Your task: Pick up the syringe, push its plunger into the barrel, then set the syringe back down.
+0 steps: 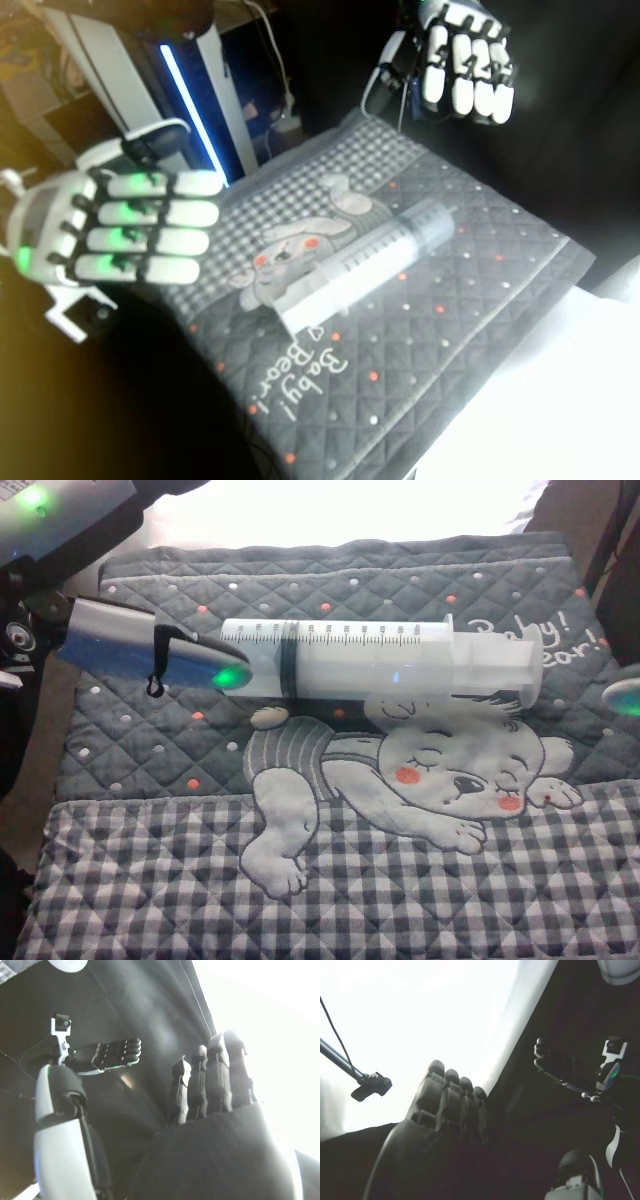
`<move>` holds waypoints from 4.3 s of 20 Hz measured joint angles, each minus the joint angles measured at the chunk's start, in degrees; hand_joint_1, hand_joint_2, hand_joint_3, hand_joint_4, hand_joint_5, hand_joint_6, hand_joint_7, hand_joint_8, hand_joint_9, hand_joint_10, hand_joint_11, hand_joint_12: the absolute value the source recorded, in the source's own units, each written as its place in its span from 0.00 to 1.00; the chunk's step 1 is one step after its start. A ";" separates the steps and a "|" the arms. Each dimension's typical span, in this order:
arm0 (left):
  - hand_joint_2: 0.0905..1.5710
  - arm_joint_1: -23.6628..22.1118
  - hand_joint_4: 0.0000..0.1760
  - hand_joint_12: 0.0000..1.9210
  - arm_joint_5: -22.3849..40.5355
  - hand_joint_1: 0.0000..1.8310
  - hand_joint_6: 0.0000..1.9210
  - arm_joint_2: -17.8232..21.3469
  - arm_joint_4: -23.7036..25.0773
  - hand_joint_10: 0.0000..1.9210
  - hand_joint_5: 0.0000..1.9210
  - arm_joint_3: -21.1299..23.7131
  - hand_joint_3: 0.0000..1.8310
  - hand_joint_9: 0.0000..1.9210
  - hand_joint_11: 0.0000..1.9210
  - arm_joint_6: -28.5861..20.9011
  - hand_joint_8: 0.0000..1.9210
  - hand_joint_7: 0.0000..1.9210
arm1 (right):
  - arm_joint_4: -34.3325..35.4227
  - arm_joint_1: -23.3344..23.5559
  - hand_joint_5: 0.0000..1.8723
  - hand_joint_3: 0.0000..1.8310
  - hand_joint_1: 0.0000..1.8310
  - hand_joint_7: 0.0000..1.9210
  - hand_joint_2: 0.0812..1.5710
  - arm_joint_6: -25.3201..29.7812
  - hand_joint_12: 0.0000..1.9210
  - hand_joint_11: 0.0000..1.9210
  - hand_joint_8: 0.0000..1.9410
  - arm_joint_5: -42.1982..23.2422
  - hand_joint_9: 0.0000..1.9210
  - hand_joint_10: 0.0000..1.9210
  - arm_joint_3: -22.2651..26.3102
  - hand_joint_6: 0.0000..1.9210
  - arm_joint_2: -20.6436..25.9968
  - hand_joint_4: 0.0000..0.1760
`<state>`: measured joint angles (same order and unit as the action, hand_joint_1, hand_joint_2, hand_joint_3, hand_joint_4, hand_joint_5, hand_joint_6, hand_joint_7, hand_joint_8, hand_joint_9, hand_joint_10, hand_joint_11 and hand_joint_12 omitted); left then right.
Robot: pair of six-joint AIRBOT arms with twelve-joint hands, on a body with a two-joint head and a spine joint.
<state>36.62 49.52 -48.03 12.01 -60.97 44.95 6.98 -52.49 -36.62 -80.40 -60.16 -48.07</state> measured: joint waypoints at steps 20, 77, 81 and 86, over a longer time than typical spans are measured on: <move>0.42 -11.54 0.13 0.01 -21.68 0.30 0.00 -9.92 23.71 0.00 0.00 -7.61 0.00 0.00 0.01 -14.47 0.00 0.00 | 1.05 -0.04 0.06 0.01 0.22 0.10 0.43 0.20 0.03 0.05 0.00 -0.09 0.08 0.01 0.02 0.00 -0.76 0.51; 0.71 -9.97 0.00 0.79 -38.60 0.72 0.59 -32.59 46.38 0.58 0.42 -27.69 0.01 0.45 0.31 -35.54 0.60 0.46 | 1.40 -0.04 0.00 0.00 0.24 0.10 0.42 0.20 0.27 0.00 0.00 -1.01 0.09 0.00 0.55 0.00 -0.79 0.80; 0.69 -10.21 0.00 1.00 -38.71 0.90 0.99 -33.24 46.05 0.99 0.40 -28.55 0.00 0.52 0.59 -35.28 0.99 0.43 | 1.40 -0.04 0.00 0.00 0.24 0.11 0.42 0.22 0.27 0.00 0.00 -1.11 0.09 0.00 0.55 0.00 -0.79 0.85; 0.68 -10.16 0.88 1.00 -38.73 0.91 1.00 -33.27 43.93 1.00 0.37 -29.07 0.01 0.55 0.61 -35.80 1.00 0.45 | 1.36 -0.04 0.00 0.00 0.24 0.12 0.41 0.26 0.27 0.00 0.00 -1.14 0.09 0.00 0.74 0.00 -0.79 0.85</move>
<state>26.46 10.79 -81.30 55.94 -90.04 9.15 8.34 -52.53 -36.36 -81.54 -59.42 -48.86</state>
